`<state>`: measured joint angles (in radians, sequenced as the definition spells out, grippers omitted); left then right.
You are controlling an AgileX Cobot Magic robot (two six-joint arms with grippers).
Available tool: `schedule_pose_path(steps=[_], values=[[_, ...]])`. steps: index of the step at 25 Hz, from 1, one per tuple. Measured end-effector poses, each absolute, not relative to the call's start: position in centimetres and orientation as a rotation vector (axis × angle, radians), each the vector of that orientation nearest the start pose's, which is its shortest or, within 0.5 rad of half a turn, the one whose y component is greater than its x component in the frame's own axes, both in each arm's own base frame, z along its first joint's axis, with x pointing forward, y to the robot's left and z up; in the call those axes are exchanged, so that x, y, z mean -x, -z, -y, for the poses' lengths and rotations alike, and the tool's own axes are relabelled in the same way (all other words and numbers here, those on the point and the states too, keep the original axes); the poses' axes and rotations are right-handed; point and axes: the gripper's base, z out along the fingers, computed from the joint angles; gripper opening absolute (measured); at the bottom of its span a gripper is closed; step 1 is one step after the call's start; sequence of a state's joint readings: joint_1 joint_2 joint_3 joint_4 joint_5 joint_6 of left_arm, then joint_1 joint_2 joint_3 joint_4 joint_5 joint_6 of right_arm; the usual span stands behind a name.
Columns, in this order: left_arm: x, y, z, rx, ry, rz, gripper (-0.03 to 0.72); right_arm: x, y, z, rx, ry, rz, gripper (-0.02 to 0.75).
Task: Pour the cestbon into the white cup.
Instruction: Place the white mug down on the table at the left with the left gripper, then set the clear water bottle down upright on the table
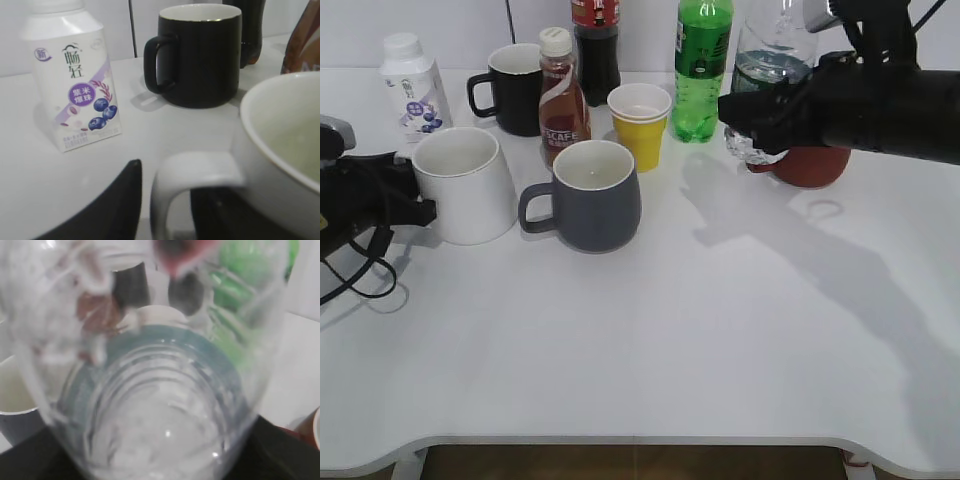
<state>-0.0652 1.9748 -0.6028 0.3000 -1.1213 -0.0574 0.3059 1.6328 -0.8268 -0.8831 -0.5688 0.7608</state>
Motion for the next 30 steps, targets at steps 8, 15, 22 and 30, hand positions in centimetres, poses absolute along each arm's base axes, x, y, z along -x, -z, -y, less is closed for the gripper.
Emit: schedule_pose_path(steps=[8,15,22,30], values=[[-30.8,-12.5,4.4,-0.32,0.223,-1.734,0.3,-31.0,-22.7,-13.8,0.612,-0.592,-1.814,0.456],[-29.0,-12.8,4.2,-0.346,0.194,-1.747,0.3,-30.0,-21.1,-13.3,0.603,-0.579,-1.847,0.456],[-26.9,-13.4,4.1,-0.35,0.192,-1.755,0.3,-29.5,-17.7,-12.0,0.471,-0.488,-1.852,0.456],[-25.4,-14.8,4.0,-0.354,0.187,-1.723,0.3,-30.0,-13.5,-12.3,0.46,-0.516,-1.926,0.456]])
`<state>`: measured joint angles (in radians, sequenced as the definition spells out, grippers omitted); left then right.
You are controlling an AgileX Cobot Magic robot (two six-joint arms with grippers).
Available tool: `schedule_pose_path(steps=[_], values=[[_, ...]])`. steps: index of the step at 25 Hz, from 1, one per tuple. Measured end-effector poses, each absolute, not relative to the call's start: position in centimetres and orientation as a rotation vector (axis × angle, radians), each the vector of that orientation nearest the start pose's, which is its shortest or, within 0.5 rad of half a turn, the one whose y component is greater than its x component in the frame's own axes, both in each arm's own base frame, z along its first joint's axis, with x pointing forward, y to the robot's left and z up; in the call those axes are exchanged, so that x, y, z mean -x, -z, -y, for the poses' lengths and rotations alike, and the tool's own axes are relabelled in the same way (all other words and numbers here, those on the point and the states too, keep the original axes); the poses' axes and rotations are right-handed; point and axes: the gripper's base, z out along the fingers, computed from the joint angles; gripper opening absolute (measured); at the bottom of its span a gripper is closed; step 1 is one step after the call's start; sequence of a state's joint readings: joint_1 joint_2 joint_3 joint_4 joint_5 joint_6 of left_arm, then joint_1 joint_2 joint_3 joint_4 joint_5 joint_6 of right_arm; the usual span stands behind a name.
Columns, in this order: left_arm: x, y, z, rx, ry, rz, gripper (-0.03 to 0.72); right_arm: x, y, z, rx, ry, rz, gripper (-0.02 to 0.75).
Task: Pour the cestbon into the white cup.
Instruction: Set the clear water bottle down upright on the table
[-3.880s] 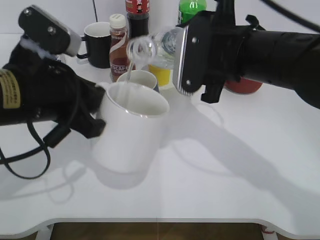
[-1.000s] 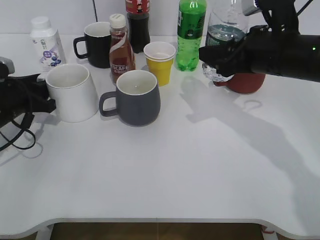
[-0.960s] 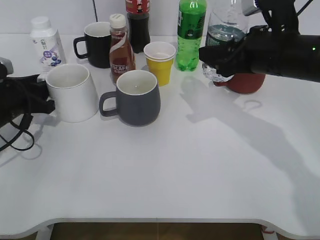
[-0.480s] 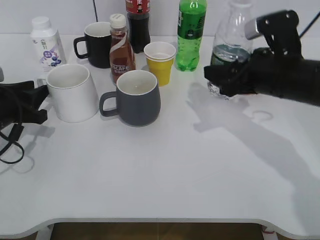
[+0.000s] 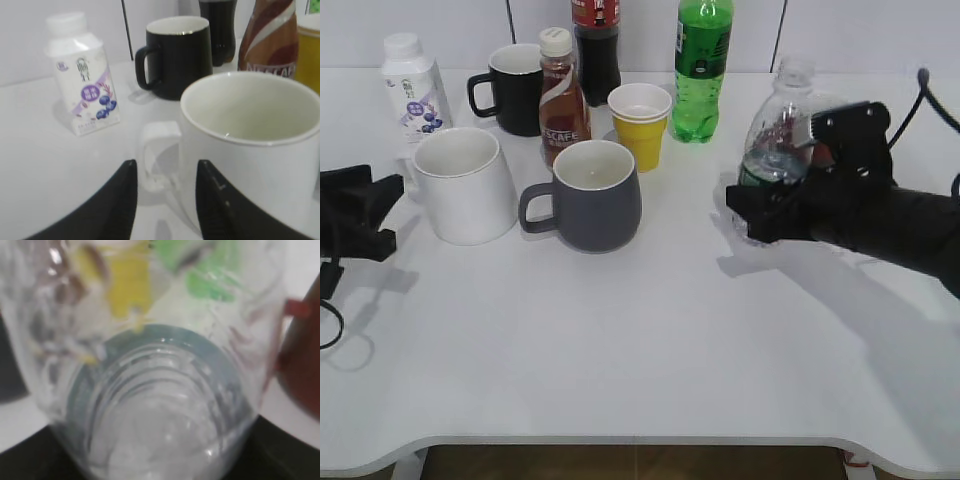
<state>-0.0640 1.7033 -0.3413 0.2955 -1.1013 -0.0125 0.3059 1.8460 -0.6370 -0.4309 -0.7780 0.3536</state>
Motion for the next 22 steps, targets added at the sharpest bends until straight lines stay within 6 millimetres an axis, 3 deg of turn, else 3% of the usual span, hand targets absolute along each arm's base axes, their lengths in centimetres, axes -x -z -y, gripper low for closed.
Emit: schedule_pose_path(steps=[5,22], values=[[-25.1,-15.7,4.0,-0.361,0.178,-1.703,0.3,-29.8,-13.0,-12.5,0.507,-0.522,-1.925,0.46],[-23.3,-20.0,3.5,-0.381,0.092,-1.692,0.3,-29.8,-13.7,-12.6,0.576,-0.487,-1.858,0.617]])
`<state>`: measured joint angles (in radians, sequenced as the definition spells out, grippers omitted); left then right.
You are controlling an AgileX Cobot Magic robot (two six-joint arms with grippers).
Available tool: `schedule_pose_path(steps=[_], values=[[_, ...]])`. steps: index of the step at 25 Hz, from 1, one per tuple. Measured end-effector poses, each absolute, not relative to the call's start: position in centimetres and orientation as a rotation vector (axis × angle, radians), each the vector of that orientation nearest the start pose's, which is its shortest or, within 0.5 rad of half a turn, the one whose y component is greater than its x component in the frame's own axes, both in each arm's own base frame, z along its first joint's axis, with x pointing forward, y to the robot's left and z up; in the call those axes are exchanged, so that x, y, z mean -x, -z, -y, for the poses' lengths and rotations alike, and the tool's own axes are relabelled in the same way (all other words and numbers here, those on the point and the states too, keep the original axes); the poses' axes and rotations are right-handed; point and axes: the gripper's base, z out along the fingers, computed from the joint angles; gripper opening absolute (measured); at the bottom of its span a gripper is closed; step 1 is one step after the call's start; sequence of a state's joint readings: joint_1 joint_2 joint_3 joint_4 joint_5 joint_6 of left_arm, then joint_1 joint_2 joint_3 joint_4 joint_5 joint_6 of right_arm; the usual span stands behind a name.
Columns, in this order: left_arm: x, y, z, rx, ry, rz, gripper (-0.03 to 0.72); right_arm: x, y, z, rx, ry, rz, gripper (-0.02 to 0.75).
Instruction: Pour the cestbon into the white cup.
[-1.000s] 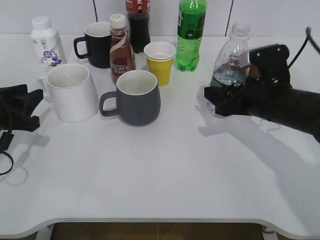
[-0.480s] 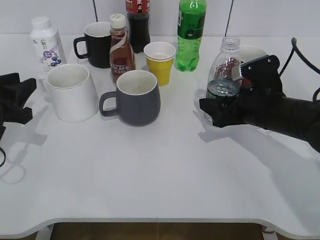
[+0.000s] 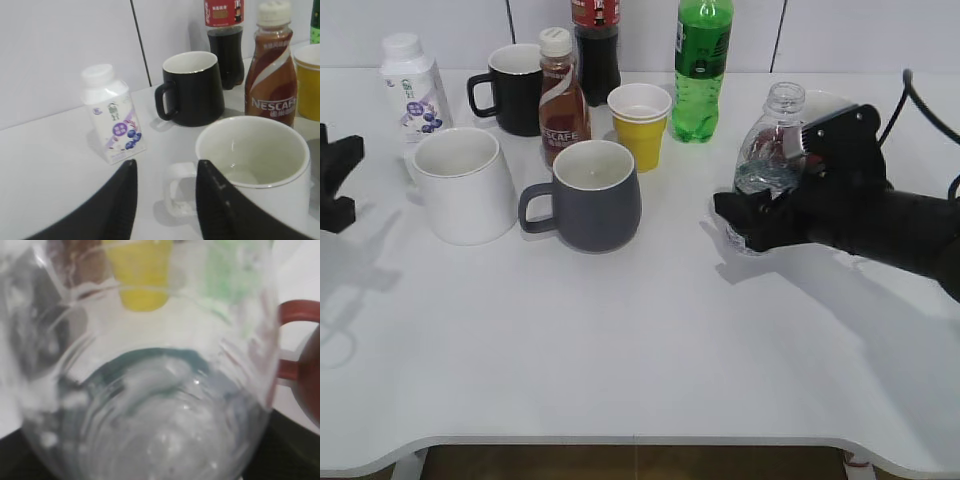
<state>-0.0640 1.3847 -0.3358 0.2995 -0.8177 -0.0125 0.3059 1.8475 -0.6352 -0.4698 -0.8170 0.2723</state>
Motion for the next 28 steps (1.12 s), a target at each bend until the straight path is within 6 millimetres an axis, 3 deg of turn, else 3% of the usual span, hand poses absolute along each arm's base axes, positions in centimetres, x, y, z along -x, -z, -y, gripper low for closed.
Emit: schedule_pose_path(steps=[2,8,11,13,15,17,21,28], values=[[-22.8,-20.7,3.3,-0.374,0.08,-1.697,0.3,-29.8,-15.1,-12.5,0.572,-0.481,-1.817,0.621],[-20.3,-25.0,2.6,-0.257,0.06,-1.832,0.318,-27.2,-24.1,-11.4,0.543,-0.424,-1.677,0.626],[-18.0,-28.3,2.5,-0.205,0.026,-1.934,0.391,-24.4,-28.0,-10.4,0.578,-0.362,-1.671,0.626],[-15.6,-30.8,2.5,-0.162,0.06,-1.93,0.49,-22.5,-29.5,-9.7,0.569,-0.311,-1.71,0.626],[-13.4,-32.0,2.4,-0.135,0.107,-1.956,0.568,-20.4,-31.0,-9.2,0.541,-0.257,-1.726,0.626],[-11.4,-32.2,2.1,-0.127,0.125,-1.991,0.596,-18.0,-32.6,-8.5,0.479,-0.22,-1.724,0.626],[-6.9,-32.0,0.9,-0.094,0.122,-2.038,0.591,-13.4,-33.5,-6.7,0.46,-0.142,-1.822,0.624],[0.1,-30.4,-1.1,-0.045,0.126,-2.061,0.588,-6.0,-31.3,-2.0,0.415,-0.191,-2.213,0.614]])
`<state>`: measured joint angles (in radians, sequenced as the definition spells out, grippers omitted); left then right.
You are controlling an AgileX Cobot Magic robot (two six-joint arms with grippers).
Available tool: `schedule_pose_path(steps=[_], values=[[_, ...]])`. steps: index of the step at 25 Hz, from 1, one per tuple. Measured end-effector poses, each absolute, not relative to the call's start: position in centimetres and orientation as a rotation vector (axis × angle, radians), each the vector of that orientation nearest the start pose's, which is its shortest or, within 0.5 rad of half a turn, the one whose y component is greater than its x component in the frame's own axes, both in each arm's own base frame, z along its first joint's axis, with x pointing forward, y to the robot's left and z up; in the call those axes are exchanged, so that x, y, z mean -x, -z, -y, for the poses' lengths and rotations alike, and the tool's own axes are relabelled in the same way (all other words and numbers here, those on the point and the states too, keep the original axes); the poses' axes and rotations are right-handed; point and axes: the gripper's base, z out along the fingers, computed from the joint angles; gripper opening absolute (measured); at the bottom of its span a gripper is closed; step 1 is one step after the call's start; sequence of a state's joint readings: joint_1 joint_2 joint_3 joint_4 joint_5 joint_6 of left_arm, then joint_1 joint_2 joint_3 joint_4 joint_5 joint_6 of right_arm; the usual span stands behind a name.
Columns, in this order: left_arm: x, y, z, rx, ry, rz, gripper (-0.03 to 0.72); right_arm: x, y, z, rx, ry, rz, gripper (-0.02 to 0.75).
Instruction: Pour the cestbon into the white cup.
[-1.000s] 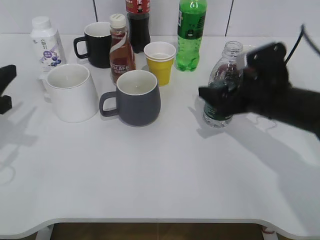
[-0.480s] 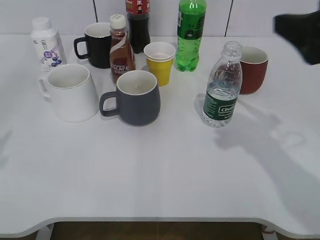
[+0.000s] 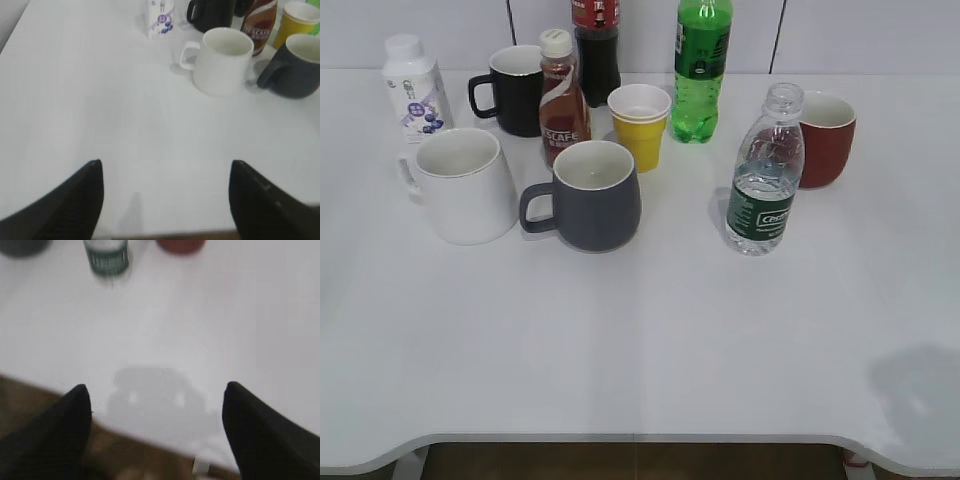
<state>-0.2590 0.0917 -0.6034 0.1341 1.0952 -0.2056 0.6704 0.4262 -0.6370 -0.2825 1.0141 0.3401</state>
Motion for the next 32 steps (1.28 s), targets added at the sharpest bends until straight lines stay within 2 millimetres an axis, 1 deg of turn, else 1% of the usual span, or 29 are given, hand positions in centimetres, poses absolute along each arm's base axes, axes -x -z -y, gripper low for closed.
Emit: schedule_pose_path(steps=[2,4,6,9,13,18,25,27,32], values=[[1.2,-29.8,-1.5,-0.043,0.12,-2.084,0.588,-4.0,-30.8,-0.6,0.406,-0.207,-2.26,0.609],[1.8,-29.2,-1.6,-0.041,0.12,-2.098,0.588,-2.2,-30.4,0.5,0.398,-0.264,-2.23,0.608],[1.9,-28.6,-1.5,-0.045,0.138,-2.11,0.588,-1.0,-29.4,1.3,0.41,-0.291,-2.19,0.604],[1.5,-28.6,-1.2,-0.064,0.161,-2.073,0.587,0.1,-28.2,2.1,0.439,-0.306,-2.109,0.596],[0.8,-28.4,-0.8,-0.118,0.158,-2.028,0.565,-0.1,-28.0,1.7,0.447,-0.342,-2.007,0.594],[0.8,-28.4,-0.7,-0.163,0.161,-2.015,0.522,-0.2,-28.0,1.5,0.454,-0.358,-1.985,0.593],[0.8,-28.4,-0.6,-0.164,0.157,-2.015,0.512,-0.2,-28.0,1.5,0.44,-0.35,-1.985,0.593],[0.8,-28.4,-0.6,-0.143,0.144,-2.016,0.512,-0.1,-28.0,1.5,0.391,-0.321,-1.993,0.593],[0.9,-28.4,-0.5,-0.036,0.077,-2.018,0.512,0.2,-28.0,1.5,0.155,-0.175,-2.013,0.593]])
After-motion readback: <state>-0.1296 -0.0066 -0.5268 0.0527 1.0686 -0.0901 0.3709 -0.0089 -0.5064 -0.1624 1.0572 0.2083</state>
